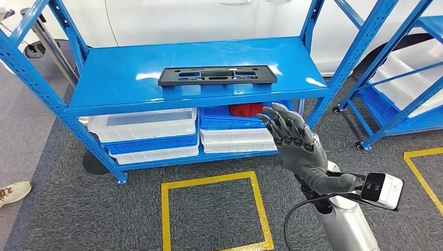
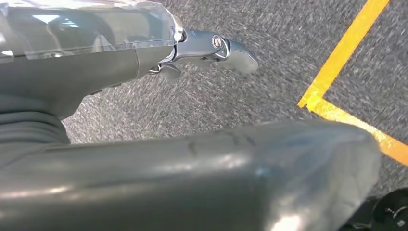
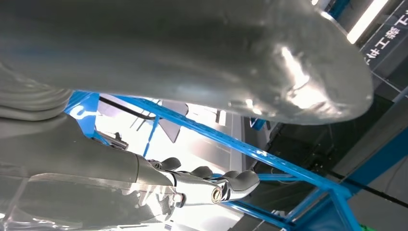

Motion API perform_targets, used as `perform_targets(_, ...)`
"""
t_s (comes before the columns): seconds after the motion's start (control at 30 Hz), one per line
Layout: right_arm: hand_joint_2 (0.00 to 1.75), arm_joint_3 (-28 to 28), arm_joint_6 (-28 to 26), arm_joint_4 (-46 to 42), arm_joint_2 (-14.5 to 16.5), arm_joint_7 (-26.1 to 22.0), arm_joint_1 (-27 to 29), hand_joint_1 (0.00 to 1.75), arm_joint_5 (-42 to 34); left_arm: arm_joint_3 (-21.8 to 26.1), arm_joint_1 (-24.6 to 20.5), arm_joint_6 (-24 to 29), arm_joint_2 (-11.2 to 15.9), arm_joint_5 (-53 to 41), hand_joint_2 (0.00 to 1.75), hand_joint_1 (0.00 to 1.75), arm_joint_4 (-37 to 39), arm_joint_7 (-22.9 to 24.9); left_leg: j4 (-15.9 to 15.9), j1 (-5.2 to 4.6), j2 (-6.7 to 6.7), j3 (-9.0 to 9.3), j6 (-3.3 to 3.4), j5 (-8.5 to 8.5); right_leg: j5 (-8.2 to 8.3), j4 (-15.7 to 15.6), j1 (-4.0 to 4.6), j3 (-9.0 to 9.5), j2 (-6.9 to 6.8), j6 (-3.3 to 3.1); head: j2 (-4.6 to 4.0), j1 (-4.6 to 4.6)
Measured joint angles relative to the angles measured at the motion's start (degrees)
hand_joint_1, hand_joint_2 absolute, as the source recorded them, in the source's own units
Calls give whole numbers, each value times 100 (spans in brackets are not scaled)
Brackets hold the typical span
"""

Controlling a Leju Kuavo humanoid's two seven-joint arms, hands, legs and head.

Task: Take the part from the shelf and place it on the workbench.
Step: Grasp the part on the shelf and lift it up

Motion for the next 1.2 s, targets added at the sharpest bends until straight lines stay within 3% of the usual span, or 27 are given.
perform_targets(0.07, 0, 8, -10, -1, 0, -18, 18, 0, 22, -3, 3, -17, -7, 1, 0, 0, 1, -3, -2, -27, -4, 151, -11, -112, 551, -694, 60, 171, -6, -109, 0, 0)
perform_targets(0.13, 0, 19, -30, -2, 1, -32, 37, 0, 54, -7, -6, -34, -19, 3, 0, 0, 2, -7, -7, -43, -9, 226, -56, -205, 744, -1181, 122, 316, -13, -195, 0, 3)
perform_targets(0.23, 0, 29, -79, -28, 3, -60, 86, 0, 98, -11, -16, -52, -22, -5, 0, 0, 2, -18, 33, -59, 6, 312, -148, -251, 708, -1334, 116, 449, 6, -249, 0, 5)
perform_targets(0.3, 0, 31, -89, -43, 8, -87, 97, 0, 105, -14, -30, -62, -18, -43, 0, 0, 2, -32, 272, -56, 14, 270, -194, -297, 671, -1427, 76, 625, 1, -287, 0, 6)
perform_targets(0.33, 0, 31, -89, -46, 10, -96, 101, 0, 110, -15, -43, -69, -13, -56, 0, 0, 2, -37, 556, -39, 16, 114, -221, -384, 645, -1461, 65, 701, -6, -297, 0, 5)
perform_targets(0.43, 0, 32, -87, -48, 17, -100, 144, 0, 143, -15, -50, -110, -5, -69, 0, 0, 2, -51, 1525, 29, 17, -586, -326, -743, 525, -1479, 58, 837, -4, -305, 0, 5)
perform_targets(0.47, 0, 32, -87, -48, 20, -101, 164, 0, 151, -16, -38, -121, -4, -91, 0, 0, 3, -56, 1597, 49, 18, -724, -355, -748, 478, -1478, 55, 889, 4, -298, 0, 5)
perform_targets(0.5, 0, 32, -86, -48, 21, -101, 178, 0, 158, -16, -28, -129, -1, -130, 0, 0, 3, -61, 1484, 65, 18, -772, -377, -634, 428, -1478, 49, 954, 13, -287, 0, 5)
perform_targets(0.53, 0, 32, -85, -48, 22, -101, 186, 0, 160, -17, -22, -133, 4, -182, 0, 0, 4, -63, 1196, 78, 19, -736, -387, -394, 372, -1478, 42, 1031, 19, -268, 0, 5)
perform_targets(0.57, 0, 32, -85, -48, 23, -101, 188, 0, 160, -17, -12, -137, 9, -220, 0, 0, 8, -64, 811, 85, 19, -658, -385, -74, 316, -1479, 36, 1097, 22, -244, 0, 5)
perform_targets(0.63, 0, 32, -86, -46, 24, -99, 191, 0, 163, -20, -8, -149, 15, -249, 0, 0, 21, -67, 232, 67, 22, -545, -316, 318, 212, -1467, 36, 1186, 26, -172, 0, 5)
perform_targets(0.67, 0, 32, -86, -45, 24, -99, 194, 0, 166, -21, -7, -156, 16, -243, 0, 0, 27, -69, 115, 52, 22, -530, -260, 384, 178, -1461, 39, 1210, 29, -131, 0, 5)
perform_targets(0.8, 0, 32, -83, -50, 25, -104, 189, 0, 161, -27, -20, -154, 17, -295, 0, 0, 31, -71, 58, 54, 13, -406, -72, 323, 74, -1281, 32, 1214, 24, 3, 0, 6)
perform_targets(0.87, 0, 32, -79, -50, 26, -108, 185, 0, 154, -36, -35, -139, 21, -300, 0, 0, 31, -69, 38, 54, 9, -331, -15, 278, -121, -715, 17, 898, 16, 44, 0, 7)
perform_targets(0.93, 0, 32, -76, -44, 26, -109, 190, 0, 151, -44, -40, -129, 20, -301, 0, 0, 31, -69, 39, 39, 8, -264, 17, 207, -340, -39, 17, 408, 15, 70, 0, 7)
perform_targets(0.97, 0, 32, -76, -40, 26, -108, 194, 0, 151, -49, -36, -128, 18, -303, 0, 0, 31, -69, 40, 29, 6, -214, 23, 164, -352, 119, 17, 231, 15, 73, 0, 7)
perform_targets(1.0, 0, 32, -75, -37, 26, -108, 195, 0, 150, -55, -32, -128, 16, -305, 0, 0, 31, -70, 40, 19, 4, -152, 25, 117, -253, 85, 20, 150, 15, 60, 0, 7)
perform_targets(1.03, 0, 32, -75, -34, 26, -108, 195, 0, 150, -61, -29, -129, 14, -308, 0, 0, 31, -71, 39, 9, 2, -82, 24, 69, -53, -125, 28, 162, 14, 33, 0, 7)
perform_targets(1.1, 0, 31, -74, -32, 26, -109, 191, 0, 144, -67, -32, -131, 13, -307, 0, 0, 31, -71, 30, -13, 1, 67, 8, -31, 470, -829, 67, 348, 2, -64, 0, 6)
perform_targets(1.17, 0, 31, -70, -31, 26, -105, 177, 0, 131, -67, -47, -138, 13, -303, 0, 0, 31, -72, 10, -22, -1, 146, -41, -111, 621, -1267, 117, 473, -9, -149, 0, 7)
perform_targets(1.2, 0, 29, -68, -31, 26, -104, 171, 0, 122, -68, -53, -143, 12, -300, 0, 0, 31, -72, 24, -26, 3, 176, -76, -121, 589, -1316, 131, 489, -6, -178, 0, 7)
